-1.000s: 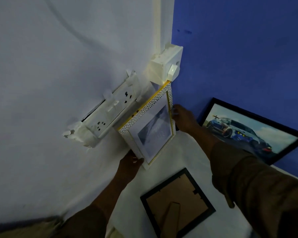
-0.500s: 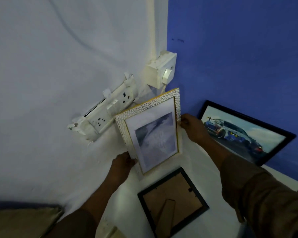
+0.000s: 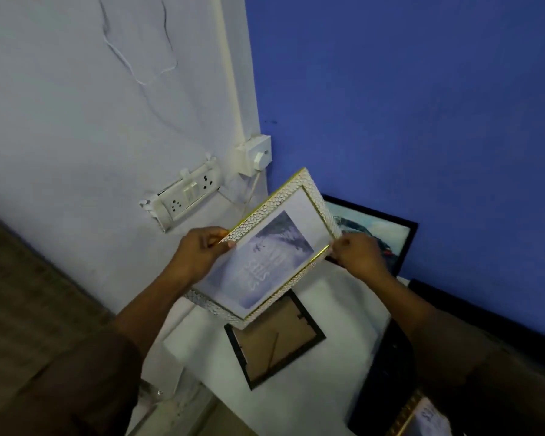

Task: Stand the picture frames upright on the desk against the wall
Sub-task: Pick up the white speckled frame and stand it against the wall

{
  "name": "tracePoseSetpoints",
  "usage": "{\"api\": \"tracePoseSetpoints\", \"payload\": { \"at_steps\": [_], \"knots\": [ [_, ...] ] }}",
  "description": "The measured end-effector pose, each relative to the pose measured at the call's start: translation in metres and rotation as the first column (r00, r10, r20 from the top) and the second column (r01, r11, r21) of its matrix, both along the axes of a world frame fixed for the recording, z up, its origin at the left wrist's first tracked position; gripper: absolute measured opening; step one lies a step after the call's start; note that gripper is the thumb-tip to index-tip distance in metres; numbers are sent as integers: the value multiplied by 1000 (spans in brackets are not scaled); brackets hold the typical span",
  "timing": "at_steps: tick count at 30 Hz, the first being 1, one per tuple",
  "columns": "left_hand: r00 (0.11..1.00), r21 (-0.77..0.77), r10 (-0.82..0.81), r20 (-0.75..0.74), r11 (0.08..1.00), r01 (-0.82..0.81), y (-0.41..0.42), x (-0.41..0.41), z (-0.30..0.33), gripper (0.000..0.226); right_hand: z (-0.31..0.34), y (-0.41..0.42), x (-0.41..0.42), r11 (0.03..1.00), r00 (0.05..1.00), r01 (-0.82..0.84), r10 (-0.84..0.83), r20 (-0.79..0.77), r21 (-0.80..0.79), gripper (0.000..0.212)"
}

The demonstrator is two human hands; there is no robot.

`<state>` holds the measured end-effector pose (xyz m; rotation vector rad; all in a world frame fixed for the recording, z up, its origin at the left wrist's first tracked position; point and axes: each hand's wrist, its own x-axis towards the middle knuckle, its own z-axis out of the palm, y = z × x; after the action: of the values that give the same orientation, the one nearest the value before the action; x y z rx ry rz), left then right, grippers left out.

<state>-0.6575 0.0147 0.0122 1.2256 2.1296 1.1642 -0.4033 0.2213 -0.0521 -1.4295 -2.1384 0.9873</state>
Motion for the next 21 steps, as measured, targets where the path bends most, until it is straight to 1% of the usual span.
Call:
{"api": "tracePoseSetpoints", "payload": {
  "at_steps": [1, 2, 3, 4, 5, 6, 7, 8, 9, 10, 11, 12, 14, 16, 17, 18, 19, 20, 21],
  "knots": [
    [996, -38, -41, -78, 999, 39, -2, 9, 10, 9, 20, -12, 12, 989, 999, 35, -35, -3, 142, 25],
    [983, -79, -87, -161, 994, 75, -3, 17, 20, 7, 39, -22, 21, 960, 999, 47, -38, -38, 275, 23],
    [962, -128, -131, -241, 986, 102, -3, 25, 29, 8, 55, -32, 27, 923, 997, 31, 0, -81, 384, 22],
    [931, -179, -181, -316, 975, 129, -4, 35, 39, 10, 71, -44, 32, 878, 992, -22, 79, -99, 478, 21],
    [894, -229, -234, -381, 961, 154, -6, 46, 50, 11, 86, -58, 37, 820, 982, -109, 177, -68, 562, 24],
    [853, -275, -292, -433, 944, 183, -8, 58, 60, 9, 97, -72, 41, 754, 965, -213, 263, 11, 621, 30],
    [813, -315, -344, -470, 926, 210, -10, 70, 70, 6, 107, -85, 44, 689, 941, -314, 316, 120, 653, 39],
    [773, -343, -394, -497, 908, 243, -11, 81, 79, 5, 115, -97, 47, 632, 916, -394, 329, 229, 667, 45],
    [737, -363, -433, -519, 892, 269, -14, 91, 87, 6, 120, -109, 50, 582, 895, -446, 317, 315, 680, 47],
    [700, -372, -465, -542, 880, 296, -17, 103, 95, 9, 121, -120, 54, 555, 882, -471, 290, 371, 686, 46],
    [671, -375, -485, -560, 871, 316, -20, 112, 102, 11, 122, -130, 57, 560, 882, -471, 265, 390, 682, 43],
    [645, -375, -501, -577, 864, 336, -23, 120, 108, 13, 122, -138, 61, 589, 897, -438, 236, 375, 679, 42],
    [611, -374, -508, -607, 861, 345, -33, 137, 114, 15, 123, -156, 75, 659, 938, -330, 150, 312, 676, 44],
    [605, -313, -464, -646, 885, 344, -45, 152, 112, 18, 125, -175, 92, 676, 960, -245, 70, 270, 695, 47],
    [645, -220, -421, -638, 902, 371, -52, 161, 109, 19, 125, -183, 102, 689, 967, -205, 31, 254, 696, 47],
    [719, -92, -374, -586, 912, 400, -61, 170, 106, 18, 124, -191, 111, 703, 972, -163, -5, 234, 692, 46],
    [790, 45, -339, -511, 907, 419, -70, 180, 103, 16, 123, -198, 121, 721, 975, -111, -56, 216, 684, 46],
    [835, 161, -322, -447, 889, 429, -80, 191, 98, 16, 120, -204, 133, 741, 975, -50, -110, 195, 669, 46],
    [857, 242, -319, -404, 866, 437, -89, 201, 91, 16, 117, -209, 147, 767, 971, 16, -165, 173, 641, 46]
  ]
}}
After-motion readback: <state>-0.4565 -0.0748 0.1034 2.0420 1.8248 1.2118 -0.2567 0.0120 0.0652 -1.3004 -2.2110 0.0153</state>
